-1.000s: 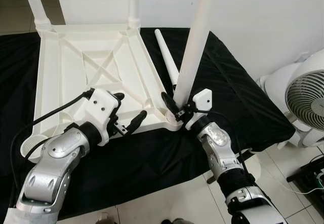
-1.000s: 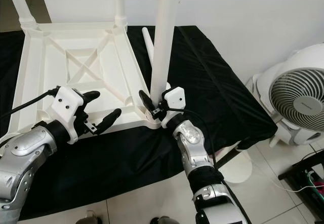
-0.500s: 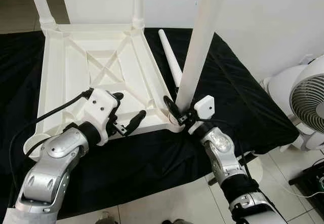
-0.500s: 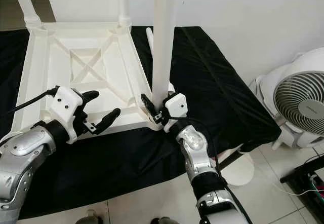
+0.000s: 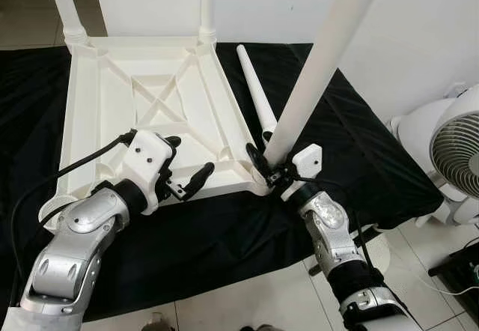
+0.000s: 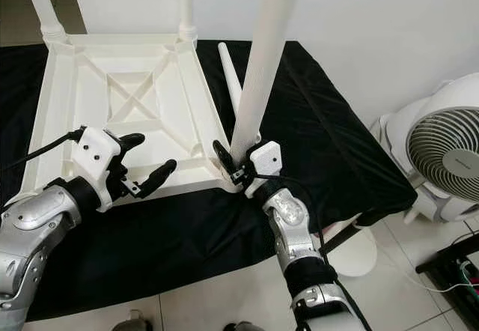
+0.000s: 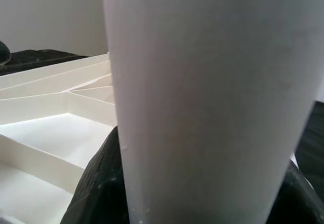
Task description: Building children table
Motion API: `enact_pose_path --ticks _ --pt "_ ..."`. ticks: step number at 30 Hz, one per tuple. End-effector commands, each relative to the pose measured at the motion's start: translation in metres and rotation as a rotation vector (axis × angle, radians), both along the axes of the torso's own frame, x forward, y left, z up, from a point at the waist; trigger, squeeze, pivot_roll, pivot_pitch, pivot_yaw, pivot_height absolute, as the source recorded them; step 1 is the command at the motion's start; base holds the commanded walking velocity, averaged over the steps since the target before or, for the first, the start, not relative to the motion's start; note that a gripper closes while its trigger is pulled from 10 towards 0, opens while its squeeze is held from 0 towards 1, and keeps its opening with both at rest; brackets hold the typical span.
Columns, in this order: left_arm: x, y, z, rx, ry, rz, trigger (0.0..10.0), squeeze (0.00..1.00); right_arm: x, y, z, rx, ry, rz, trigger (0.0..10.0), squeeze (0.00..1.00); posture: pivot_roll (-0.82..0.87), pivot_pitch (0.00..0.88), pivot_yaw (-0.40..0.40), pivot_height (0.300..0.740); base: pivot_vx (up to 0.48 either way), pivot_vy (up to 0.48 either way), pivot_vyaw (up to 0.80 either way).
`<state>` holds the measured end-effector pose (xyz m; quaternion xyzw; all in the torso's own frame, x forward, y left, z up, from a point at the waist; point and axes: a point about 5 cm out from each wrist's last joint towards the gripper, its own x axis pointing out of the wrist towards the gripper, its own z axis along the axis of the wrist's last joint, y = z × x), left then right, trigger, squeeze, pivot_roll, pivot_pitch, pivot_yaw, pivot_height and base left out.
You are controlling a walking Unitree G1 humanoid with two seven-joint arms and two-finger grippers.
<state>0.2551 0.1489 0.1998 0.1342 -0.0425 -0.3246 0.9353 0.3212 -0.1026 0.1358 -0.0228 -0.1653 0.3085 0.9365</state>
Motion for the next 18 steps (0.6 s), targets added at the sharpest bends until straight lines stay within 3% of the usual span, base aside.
enact_pose_path --ticks 1,18 --pt "-0.001 0.000 0.003 -0.001 -0.007 0.004 10.0 0.00 -0.002 -0.010 -0.036 -0.042 0.207 -0.039 10.0 0.00 0.15 0.095 -0.082 0.740 0.000 0.000 0.00" --pt "-0.001 0.001 0.003 -0.001 -0.011 0.015 10.0 0.00 0.010 -0.013 -0.040 -0.062 0.365 -0.073 10.0 0.00 0.15 0.095 -0.088 0.740 0.000 0.000 0.00"
